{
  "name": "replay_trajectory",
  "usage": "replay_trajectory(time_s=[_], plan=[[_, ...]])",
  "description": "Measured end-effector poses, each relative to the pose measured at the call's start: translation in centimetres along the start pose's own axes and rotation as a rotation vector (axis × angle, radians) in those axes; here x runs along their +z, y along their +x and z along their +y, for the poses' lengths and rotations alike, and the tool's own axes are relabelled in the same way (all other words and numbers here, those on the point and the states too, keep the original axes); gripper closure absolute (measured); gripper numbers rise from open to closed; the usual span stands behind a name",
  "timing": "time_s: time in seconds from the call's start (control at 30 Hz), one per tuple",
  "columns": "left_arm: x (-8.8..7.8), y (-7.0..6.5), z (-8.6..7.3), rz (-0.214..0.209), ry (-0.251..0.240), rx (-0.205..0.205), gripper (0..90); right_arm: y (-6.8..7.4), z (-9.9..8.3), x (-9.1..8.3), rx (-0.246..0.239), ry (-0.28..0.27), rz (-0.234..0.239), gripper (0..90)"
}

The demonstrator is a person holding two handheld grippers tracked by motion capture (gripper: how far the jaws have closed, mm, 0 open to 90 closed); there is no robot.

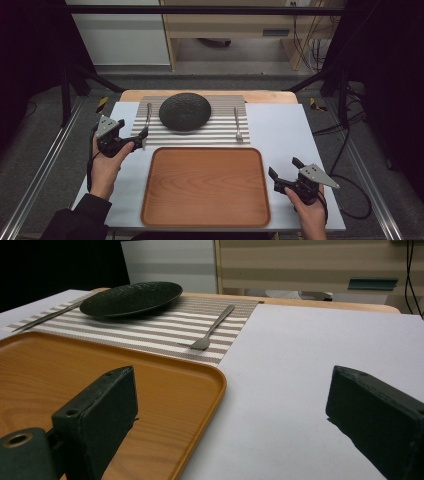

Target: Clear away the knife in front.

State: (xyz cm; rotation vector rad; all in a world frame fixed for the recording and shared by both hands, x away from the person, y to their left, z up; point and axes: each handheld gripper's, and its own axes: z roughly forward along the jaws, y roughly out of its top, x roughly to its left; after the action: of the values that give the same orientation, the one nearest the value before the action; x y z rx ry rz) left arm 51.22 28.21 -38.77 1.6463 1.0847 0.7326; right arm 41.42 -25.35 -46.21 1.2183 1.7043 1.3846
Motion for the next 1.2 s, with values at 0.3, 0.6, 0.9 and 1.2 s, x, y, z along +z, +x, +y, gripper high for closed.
replay_trajectory(time_s=[0.3, 0.6, 0.9, 1.2], plan=[[0.6, -0.6, 2.2, 0.008, 0.035, 0.068, 6.6, 0.0, 0.0, 0.4, -0.004, 0.014, -0.001, 6.7], [3.3, -0.4, 2.8, 0.036, 0.091, 0.076, 7.5, 0.1, -0.1, 0.3, -0.002, 0.02, 0.002, 6.7], [7.7, 1.7, 1.8, 0.101, 0.139, 0.077, 9.3, 0.0, -0.2, 0.4, -0.002, 0.03, -0.001, 6.9], [11.1, 4.3, 0.2, 0.19, 0.158, 0.048, 13.5, -0.3, -0.3, 0.4, 0.008, 0.032, -0.015, 6.9]])
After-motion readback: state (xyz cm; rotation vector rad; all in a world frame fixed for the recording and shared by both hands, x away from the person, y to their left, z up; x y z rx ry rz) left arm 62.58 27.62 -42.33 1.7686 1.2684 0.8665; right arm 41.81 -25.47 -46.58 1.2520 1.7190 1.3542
